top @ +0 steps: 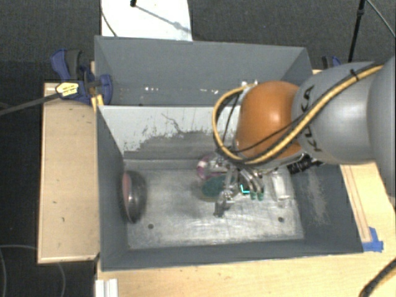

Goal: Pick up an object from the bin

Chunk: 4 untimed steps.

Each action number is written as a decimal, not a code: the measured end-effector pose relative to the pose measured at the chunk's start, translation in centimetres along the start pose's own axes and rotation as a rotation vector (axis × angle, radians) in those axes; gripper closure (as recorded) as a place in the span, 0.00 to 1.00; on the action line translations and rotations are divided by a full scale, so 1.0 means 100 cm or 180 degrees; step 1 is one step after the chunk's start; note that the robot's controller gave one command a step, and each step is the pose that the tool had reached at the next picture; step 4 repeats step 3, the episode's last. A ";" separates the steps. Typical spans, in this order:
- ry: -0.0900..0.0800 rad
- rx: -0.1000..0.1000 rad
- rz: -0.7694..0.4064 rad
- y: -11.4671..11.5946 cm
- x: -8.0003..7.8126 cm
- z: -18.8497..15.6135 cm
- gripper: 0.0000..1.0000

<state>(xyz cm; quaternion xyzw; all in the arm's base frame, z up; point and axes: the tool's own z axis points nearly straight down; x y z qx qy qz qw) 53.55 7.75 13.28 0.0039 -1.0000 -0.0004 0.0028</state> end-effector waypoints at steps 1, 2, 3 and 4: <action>-0.0065 -0.0008 -0.0637 -0.040 -0.041 0.039 0.00; -0.0081 -0.0007 -0.0610 -0.042 -0.043 0.039 1.00; -0.0053 0.0006 -0.0619 -0.046 -0.044 -0.098 1.00; -0.0053 0.0006 -0.0619 -0.046 -0.044 -0.098 1.00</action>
Offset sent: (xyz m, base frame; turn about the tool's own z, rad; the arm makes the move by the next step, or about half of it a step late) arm 0.0452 -0.0539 -0.0591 -0.2153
